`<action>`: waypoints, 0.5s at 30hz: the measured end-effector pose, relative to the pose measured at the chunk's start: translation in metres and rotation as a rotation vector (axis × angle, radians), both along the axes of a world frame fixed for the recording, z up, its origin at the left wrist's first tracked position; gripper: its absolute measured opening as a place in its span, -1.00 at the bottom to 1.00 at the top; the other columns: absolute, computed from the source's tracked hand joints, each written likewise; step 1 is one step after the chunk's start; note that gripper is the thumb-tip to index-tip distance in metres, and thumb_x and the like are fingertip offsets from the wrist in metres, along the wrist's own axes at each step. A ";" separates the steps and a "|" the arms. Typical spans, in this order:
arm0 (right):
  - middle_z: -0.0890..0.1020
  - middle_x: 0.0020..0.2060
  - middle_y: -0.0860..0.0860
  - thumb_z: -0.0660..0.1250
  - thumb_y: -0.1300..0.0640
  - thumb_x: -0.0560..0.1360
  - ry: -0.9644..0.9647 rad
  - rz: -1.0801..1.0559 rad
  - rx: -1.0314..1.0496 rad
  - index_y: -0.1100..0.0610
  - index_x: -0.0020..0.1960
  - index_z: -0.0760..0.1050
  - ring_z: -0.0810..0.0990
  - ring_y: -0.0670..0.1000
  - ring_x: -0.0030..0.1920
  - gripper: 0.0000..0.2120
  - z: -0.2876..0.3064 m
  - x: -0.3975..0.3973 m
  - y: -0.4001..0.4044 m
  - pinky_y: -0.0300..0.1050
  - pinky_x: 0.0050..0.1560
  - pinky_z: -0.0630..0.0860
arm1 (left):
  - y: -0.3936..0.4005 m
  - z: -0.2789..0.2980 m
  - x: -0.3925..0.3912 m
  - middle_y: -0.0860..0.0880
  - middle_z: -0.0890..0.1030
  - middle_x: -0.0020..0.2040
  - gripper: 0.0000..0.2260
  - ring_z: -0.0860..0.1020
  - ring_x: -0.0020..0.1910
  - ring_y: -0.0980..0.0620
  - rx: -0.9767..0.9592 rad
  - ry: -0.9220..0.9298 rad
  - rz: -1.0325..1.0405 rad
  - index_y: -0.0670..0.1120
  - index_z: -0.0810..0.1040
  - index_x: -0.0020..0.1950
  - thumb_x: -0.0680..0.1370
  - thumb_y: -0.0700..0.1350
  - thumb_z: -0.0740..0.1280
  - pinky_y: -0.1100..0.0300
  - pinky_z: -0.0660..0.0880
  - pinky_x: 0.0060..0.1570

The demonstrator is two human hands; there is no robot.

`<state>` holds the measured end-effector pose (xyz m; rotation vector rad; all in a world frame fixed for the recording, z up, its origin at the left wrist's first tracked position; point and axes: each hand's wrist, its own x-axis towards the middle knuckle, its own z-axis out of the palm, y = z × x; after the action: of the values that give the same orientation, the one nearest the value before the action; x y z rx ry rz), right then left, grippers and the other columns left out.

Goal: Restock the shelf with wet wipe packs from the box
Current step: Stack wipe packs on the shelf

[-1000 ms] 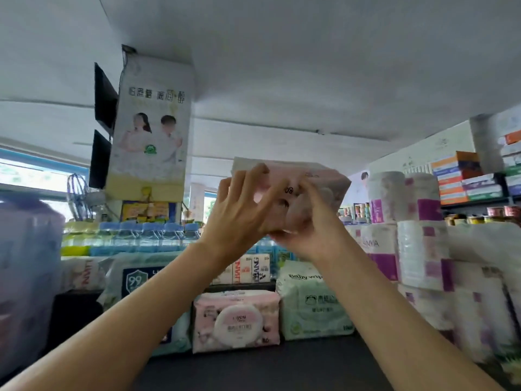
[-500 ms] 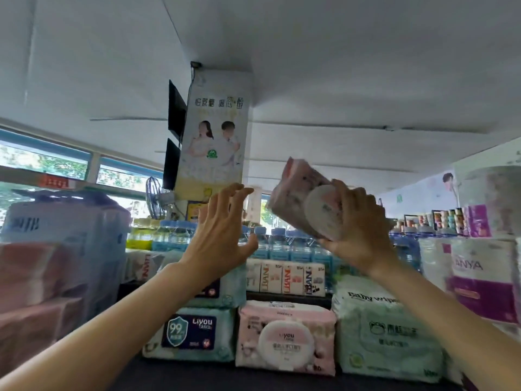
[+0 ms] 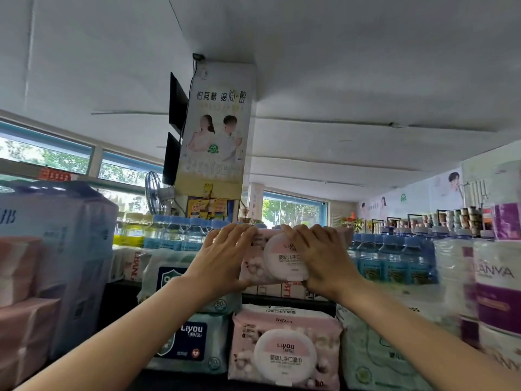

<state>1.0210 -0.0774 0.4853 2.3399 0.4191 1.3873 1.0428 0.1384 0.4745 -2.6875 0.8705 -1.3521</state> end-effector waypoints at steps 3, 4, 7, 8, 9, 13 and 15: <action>0.51 0.07 0.00 0.57 0.02 0.03 0.024 0.021 0.008 0.03 0.33 0.22 0.52 0.07 0.00 -0.06 -0.009 0.012 0.005 0.09 -0.04 0.53 | -0.001 -0.001 0.009 0.00 0.05 0.52 -0.13 0.01 0.50 0.00 0.062 0.058 0.095 -0.06 -0.08 0.52 0.42 0.25 0.31 0.05 -0.06 0.48; 0.51 0.07 0.00 0.57 -0.01 0.03 0.035 0.027 0.010 0.03 0.32 0.23 0.52 0.06 0.00 -0.07 -0.013 0.015 0.006 0.08 -0.05 0.54 | -0.002 -0.003 0.011 0.00 0.06 0.51 -0.15 0.00 0.50 0.00 0.078 0.078 0.110 -0.07 -0.08 0.52 0.42 0.23 0.31 0.05 -0.08 0.48; 0.54 0.02 -0.02 0.55 -0.23 -0.04 0.090 -0.030 -0.003 0.03 0.26 0.30 0.55 0.02 -0.06 -0.05 -0.028 0.022 0.002 -0.01 -0.08 0.54 | -0.005 -0.010 0.014 -0.02 0.08 0.51 -0.20 -0.02 0.51 -0.02 0.153 0.140 0.157 -0.08 -0.05 0.51 0.46 0.17 0.31 0.03 -0.15 0.48; 0.53 0.06 -0.01 0.52 -0.30 -0.02 0.134 -0.059 -0.007 0.03 0.29 0.27 0.56 0.03 -0.02 -0.02 -0.032 0.022 0.000 0.02 -0.02 0.52 | -0.009 -0.013 0.014 -0.02 0.07 0.51 -0.22 -0.02 0.52 -0.02 0.175 0.157 0.168 -0.08 -0.06 0.51 0.47 0.15 0.29 0.02 -0.17 0.48; 0.47 0.18 0.01 0.48 -0.34 0.07 0.200 -0.073 -0.014 0.02 0.35 0.15 0.51 0.07 0.09 0.00 -0.034 0.021 -0.001 0.09 0.11 0.45 | -0.012 -0.015 0.013 -0.02 0.06 0.52 -0.25 -0.03 0.52 -0.01 0.190 0.164 0.180 -0.08 -0.06 0.52 0.49 0.13 0.28 0.01 -0.19 0.48; 0.09 0.46 0.03 0.30 -0.29 0.37 0.475 -0.135 -0.002 -0.02 0.49 -0.21 0.15 0.13 0.41 -0.05 -0.024 0.009 0.001 0.13 0.43 0.03 | -0.024 -0.023 0.007 -0.08 -0.05 0.55 -0.33 -0.14 0.54 -0.04 0.200 0.143 0.252 -0.14 -0.13 0.52 0.58 -0.01 0.19 0.00 -0.23 0.47; 0.05 0.49 0.02 0.27 -0.25 0.42 0.518 -0.146 -0.001 -0.01 0.51 -0.23 0.09 0.12 0.45 -0.10 -0.024 0.001 0.003 0.12 0.46 -0.03 | -0.024 -0.031 0.001 -0.12 -0.14 0.55 -0.37 -0.21 0.53 -0.06 0.195 0.152 0.268 -0.19 -0.22 0.51 0.61 -0.09 0.11 0.02 -0.25 0.46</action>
<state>1.0223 -0.0741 0.4618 2.6533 0.3767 0.7025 1.0435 0.1147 0.4434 -2.6611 0.5859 -0.9675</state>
